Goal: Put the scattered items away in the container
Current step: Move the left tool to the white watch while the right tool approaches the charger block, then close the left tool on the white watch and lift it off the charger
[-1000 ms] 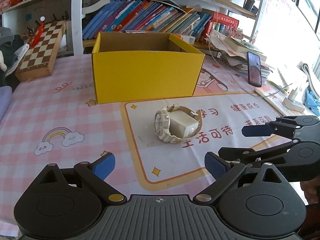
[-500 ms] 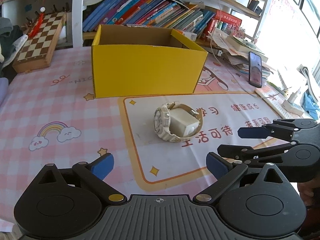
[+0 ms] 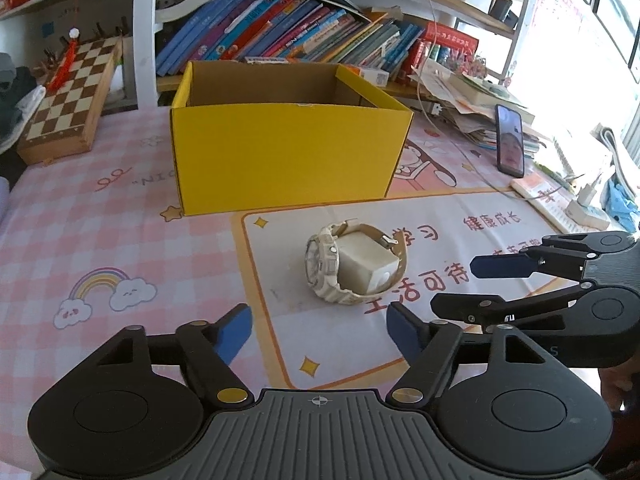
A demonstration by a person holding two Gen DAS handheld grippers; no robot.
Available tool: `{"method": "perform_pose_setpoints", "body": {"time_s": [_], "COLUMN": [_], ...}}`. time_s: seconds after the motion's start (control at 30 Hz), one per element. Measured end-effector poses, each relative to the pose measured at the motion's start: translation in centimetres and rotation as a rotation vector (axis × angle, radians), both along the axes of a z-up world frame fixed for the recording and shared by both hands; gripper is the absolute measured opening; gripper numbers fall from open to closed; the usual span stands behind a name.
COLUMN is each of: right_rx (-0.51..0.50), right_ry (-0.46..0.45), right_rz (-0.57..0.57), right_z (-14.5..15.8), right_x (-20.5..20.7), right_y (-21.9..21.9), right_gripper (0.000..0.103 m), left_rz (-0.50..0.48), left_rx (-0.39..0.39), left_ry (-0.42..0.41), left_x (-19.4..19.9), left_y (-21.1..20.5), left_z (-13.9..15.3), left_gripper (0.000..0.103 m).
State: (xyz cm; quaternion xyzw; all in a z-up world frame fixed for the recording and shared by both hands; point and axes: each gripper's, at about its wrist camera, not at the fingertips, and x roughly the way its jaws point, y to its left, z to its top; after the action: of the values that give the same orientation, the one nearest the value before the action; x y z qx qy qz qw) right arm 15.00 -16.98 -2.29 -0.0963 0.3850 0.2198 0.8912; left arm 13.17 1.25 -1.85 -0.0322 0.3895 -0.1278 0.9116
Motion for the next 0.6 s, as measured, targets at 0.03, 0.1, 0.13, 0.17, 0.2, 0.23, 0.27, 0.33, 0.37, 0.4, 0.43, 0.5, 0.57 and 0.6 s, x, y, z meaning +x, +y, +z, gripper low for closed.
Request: {"method": "perform_pose_setpoints", "body": {"time_s": [0.03,0.1,0.13,0.17,0.2,0.23,0.27,0.33,0.37,0.4,0.43,0.5,0.57,0.6], "right_rx": [0.001,0.003,0.003,0.004,0.004,0.005,0.005,0.005,0.005,0.005,0.005,0.004,0.001,-0.002], "right_ry": [0.001,0.002,0.002,0.003,0.004,0.005,0.006,0.008,0.007,0.007,0.008,0.011,0.012,0.013], "right_rz": [0.003,0.011,0.015,0.018,0.019,0.021,0.022,0.023,0.024,0.026,0.030,0.039,0.048,0.053], "right_z": [0.0,0.0,0.0,0.0,0.0,0.0,-0.1,-0.1,-0.1,0.0,0.0,-0.1,-0.1,-0.1], "right_x": [0.1,0.3,0.5,0.6,0.7,0.8,0.9,1.1,1.3,1.4,1.5,1.7,1.8,1.9], "right_y": [0.0,0.0,0.0,0.1,0.0,0.0,0.0,0.0,-0.1,-0.1,-0.1,-0.1,-0.1,-0.1], "right_gripper": [0.052,0.052,0.052,0.052,0.052,0.052,0.052,0.052,0.052,0.052,0.052,0.052,0.052,0.052], "left_rz": [0.000,0.001,0.002,0.005,0.008,0.013,0.017,0.025,0.027,0.027,0.025,0.022,0.020,0.020], "left_rx": [-0.001,0.000,0.001,0.002,0.002,0.003,0.004,0.004,0.003,0.001,-0.001,-0.003,-0.005,-0.006], "left_ry": [0.000,0.000,0.000,0.003,0.005,0.007,0.009,0.014,0.017,0.019,0.022,0.026,0.027,0.028], "left_x": [0.1,0.4,0.5,0.6,0.7,0.8,0.9,1.1,1.2,1.4,1.6,2.1,2.7,3.0], "left_y": [0.0,-0.1,-0.1,-0.1,-0.1,-0.1,-0.1,0.0,0.0,-0.1,-0.1,-0.3,-0.5,-0.6], "left_z": [0.0,-0.1,-0.1,-0.2,-0.2,-0.3,-0.4,-0.5,-0.6,-0.6,-0.7,-0.9,-0.9,-1.0], "left_gripper": [0.073,0.073,0.073,0.073,0.073,0.073,0.073,0.073,0.073,0.073,0.073,0.073,0.073,0.071]}}
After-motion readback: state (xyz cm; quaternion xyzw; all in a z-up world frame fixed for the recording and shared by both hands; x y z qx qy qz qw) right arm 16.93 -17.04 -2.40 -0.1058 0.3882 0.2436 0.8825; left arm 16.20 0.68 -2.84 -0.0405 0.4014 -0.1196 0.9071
